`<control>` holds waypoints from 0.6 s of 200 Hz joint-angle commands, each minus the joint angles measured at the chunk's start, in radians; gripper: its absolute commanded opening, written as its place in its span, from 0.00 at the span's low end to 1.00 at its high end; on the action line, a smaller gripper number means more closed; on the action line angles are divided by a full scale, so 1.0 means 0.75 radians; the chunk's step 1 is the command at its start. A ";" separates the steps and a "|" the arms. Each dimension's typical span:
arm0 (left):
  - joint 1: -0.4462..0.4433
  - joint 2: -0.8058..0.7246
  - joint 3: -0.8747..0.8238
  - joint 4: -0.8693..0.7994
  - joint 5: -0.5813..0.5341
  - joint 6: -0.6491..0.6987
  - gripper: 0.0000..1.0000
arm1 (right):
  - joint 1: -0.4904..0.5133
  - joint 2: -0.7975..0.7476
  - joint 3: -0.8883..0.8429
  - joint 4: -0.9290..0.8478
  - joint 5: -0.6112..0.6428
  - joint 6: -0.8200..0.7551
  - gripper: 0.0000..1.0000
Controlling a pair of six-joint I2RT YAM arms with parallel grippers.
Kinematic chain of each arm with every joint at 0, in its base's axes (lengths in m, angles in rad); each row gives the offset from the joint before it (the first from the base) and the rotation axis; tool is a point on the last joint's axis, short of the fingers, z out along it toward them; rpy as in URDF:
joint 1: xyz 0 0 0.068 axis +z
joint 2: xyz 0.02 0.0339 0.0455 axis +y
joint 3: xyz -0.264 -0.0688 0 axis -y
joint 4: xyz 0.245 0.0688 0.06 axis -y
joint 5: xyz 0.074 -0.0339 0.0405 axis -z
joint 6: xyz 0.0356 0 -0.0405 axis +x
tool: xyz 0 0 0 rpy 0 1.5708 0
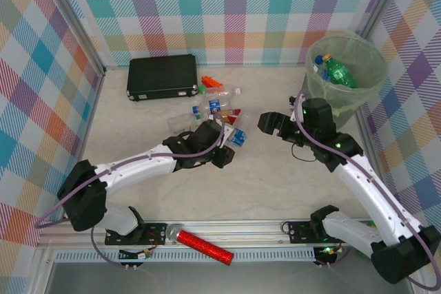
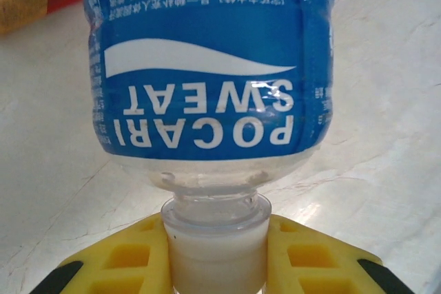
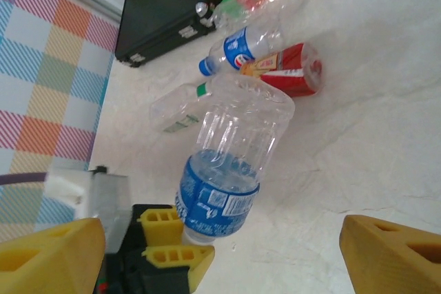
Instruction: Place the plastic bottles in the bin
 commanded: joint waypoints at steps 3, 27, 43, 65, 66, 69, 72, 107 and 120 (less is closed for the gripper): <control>-0.041 -0.094 0.021 0.009 -0.058 0.031 0.23 | 0.001 0.073 0.119 -0.026 -0.156 0.028 0.89; -0.089 -0.155 0.031 -0.007 -0.087 0.042 0.23 | -0.010 0.143 0.160 -0.013 -0.258 0.058 0.89; -0.116 -0.184 0.036 -0.019 -0.111 0.046 0.23 | -0.026 0.169 0.168 0.012 -0.305 0.085 0.89; -0.140 -0.213 0.037 -0.025 -0.127 0.051 0.23 | -0.053 0.198 0.172 0.034 -0.385 0.103 0.89; -0.142 -0.215 0.038 -0.025 -0.127 0.051 0.23 | -0.055 0.199 0.172 0.035 -0.392 0.103 0.89; -0.143 -0.219 0.038 -0.027 -0.129 0.051 0.23 | -0.060 0.205 0.175 0.035 -0.408 0.106 0.89; -0.145 -0.224 0.037 -0.027 -0.129 0.052 0.23 | -0.066 0.210 0.175 0.035 -0.424 0.106 0.89; -0.162 -0.251 0.043 -0.030 -0.139 0.070 0.23 | -0.109 0.247 0.166 0.055 -0.574 0.104 0.84; -0.164 -0.249 0.045 -0.038 -0.136 0.081 0.23 | -0.116 0.259 0.172 0.042 -0.616 0.079 0.82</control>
